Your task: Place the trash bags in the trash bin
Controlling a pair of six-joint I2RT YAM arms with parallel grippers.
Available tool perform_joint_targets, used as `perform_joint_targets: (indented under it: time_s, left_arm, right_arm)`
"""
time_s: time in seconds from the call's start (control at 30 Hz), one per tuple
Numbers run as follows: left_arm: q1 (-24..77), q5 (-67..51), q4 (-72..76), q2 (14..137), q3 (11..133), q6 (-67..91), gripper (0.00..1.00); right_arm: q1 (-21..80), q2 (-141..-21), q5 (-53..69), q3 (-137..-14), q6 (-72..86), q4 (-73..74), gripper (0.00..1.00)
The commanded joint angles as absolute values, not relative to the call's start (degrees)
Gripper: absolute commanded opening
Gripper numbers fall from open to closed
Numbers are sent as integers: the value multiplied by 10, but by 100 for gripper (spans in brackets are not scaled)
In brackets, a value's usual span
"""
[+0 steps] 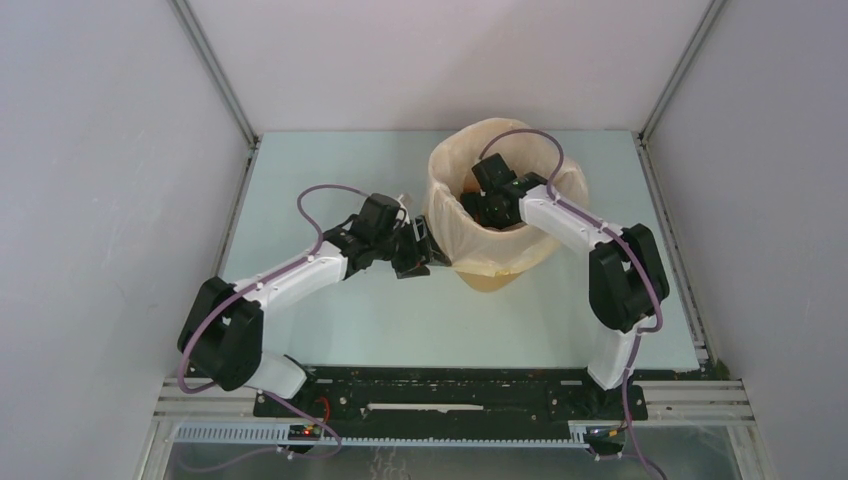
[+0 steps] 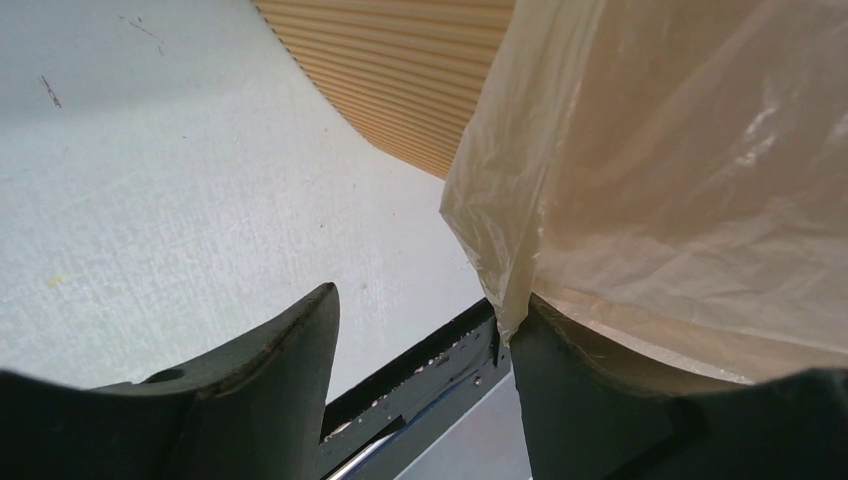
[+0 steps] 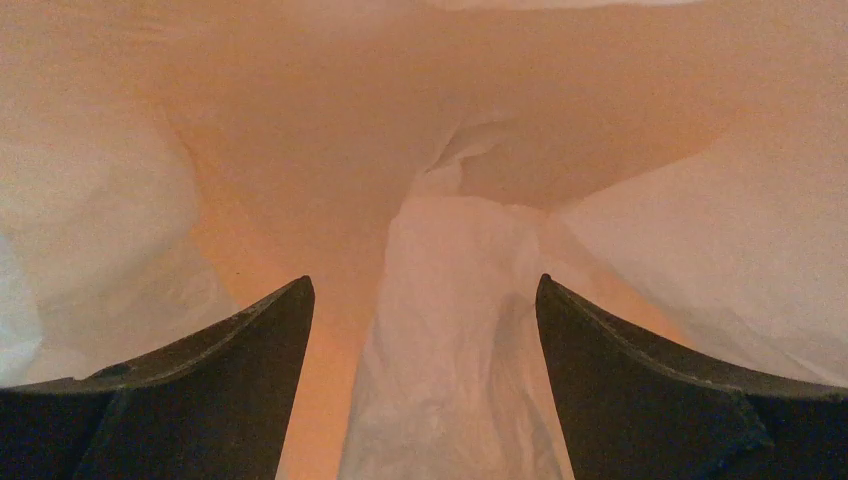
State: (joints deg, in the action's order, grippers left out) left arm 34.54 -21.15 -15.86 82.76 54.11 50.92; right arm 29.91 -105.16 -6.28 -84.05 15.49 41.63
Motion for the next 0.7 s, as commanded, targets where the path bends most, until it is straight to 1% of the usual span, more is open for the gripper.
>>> perform_joint_targets:
  time_s: [0.0,0.27,0.43,0.53,0.67]
  left_arm:
    - [351,-205,-165,823,552,498,67]
    - [363,-204,-165,832,560,503,68]
    - [368,-201,-167,835,568,504,68]
    - [368,-200,-170,833,568,503,68]
    - [368,-199,-171,835,567,501,69]
  right_arm:
    - [300,-1043,-44,-830,155,379,91]
    - [299,-1066,-24,-822,105,358,91]
    - [304,-1087,-19,-826,115,366,90]
    - [317,-1078,-37,-852,118,389,90]
    - [328,-1035,-84,-893,126,419,91]
